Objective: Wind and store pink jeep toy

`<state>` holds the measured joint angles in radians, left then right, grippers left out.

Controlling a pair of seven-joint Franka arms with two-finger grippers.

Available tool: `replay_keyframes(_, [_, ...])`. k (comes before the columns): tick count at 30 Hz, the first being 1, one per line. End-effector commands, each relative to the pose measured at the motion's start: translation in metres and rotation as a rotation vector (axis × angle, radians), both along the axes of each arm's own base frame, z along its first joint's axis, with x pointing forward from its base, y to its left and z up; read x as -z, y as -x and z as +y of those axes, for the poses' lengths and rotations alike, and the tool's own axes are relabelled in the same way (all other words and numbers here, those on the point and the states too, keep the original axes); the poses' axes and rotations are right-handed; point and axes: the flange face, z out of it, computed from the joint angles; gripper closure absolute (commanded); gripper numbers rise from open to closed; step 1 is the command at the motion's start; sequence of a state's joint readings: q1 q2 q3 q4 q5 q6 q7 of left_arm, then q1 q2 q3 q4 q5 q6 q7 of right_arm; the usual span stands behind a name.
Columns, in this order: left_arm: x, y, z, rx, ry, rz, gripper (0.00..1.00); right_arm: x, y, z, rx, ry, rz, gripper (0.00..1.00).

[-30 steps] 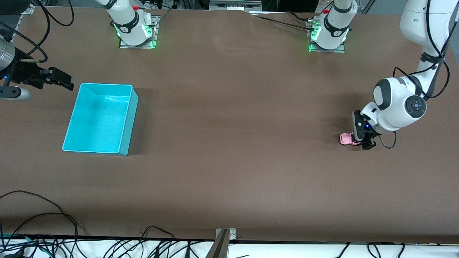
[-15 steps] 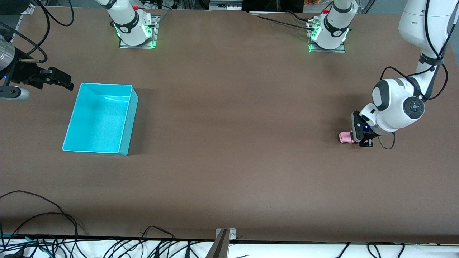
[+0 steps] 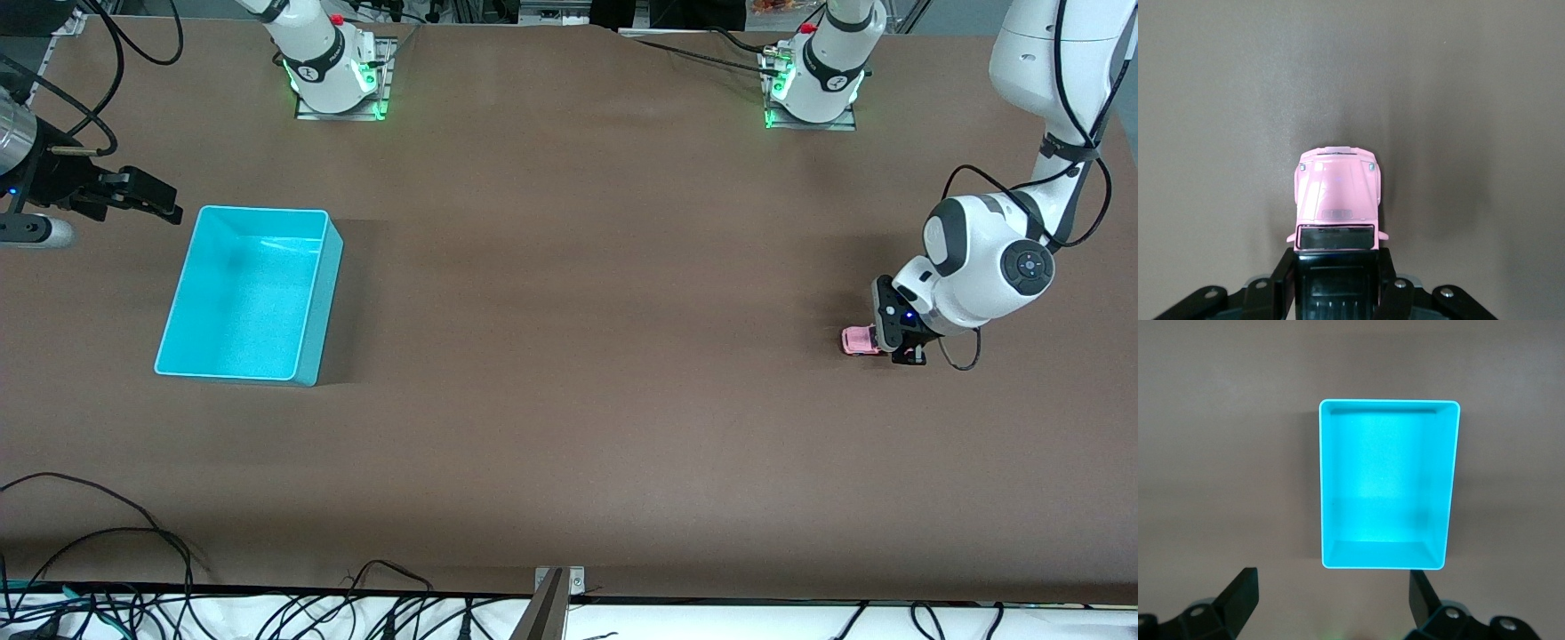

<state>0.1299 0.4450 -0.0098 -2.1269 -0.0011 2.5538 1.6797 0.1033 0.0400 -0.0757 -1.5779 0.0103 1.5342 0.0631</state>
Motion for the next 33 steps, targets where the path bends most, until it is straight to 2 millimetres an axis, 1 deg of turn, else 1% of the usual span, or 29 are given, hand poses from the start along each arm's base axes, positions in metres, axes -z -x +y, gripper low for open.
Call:
replay_keyframes(1, [0.021, 0.001, 0.023, 0.019, -0.007, 0.031, 0.99, -0.004, 0.000, -0.003, -0.007, 0.011, 0.000, 0.00])
replay_keyframes(4, [0.022, 0.001, 0.046, 0.016, -0.006, 0.028, 0.99, -0.004, 0.000, -0.003, -0.007, 0.011, 0.000, 0.00])
replay_keyframes(7, [0.032, 0.001, 0.074, 0.011, -0.003, 0.032, 0.99, -0.004, 0.000, -0.003, -0.007, 0.011, 0.000, 0.00])
replay_keyframes(9, [0.040, 0.001, 0.097, 0.005, 0.000, 0.035, 0.99, -0.004, 0.000, -0.003, -0.007, 0.011, 0.000, 0.00])
replay_keyframes(14, [0.055, -0.001, 0.138, 0.002, 0.001, 0.032, 0.99, -0.004, 0.000, -0.003, -0.007, 0.011, 0.000, 0.00])
replay_keyframes(18, [0.057, 0.002, 0.168, 0.019, 0.000, 0.023, 0.99, -0.004, 0.000, -0.002, -0.008, 0.011, 0.000, 0.00])
replay_keyframes(22, [0.058, 0.006, 0.191, 0.037, -0.001, 0.015, 0.99, -0.004, 0.000, -0.003, -0.007, 0.011, 0.000, 0.00])
replay_keyframes(27, [0.060, 0.017, 0.212, 0.047, 0.002, 0.018, 0.99, -0.004, 0.000, -0.003, -0.007, 0.011, 0.000, 0.00])
replay_keyframes(33, [0.059, 0.021, 0.227, 0.044, 0.000, 0.012, 0.99, -0.004, 0.000, -0.003, -0.007, 0.011, 0.000, 0.00])
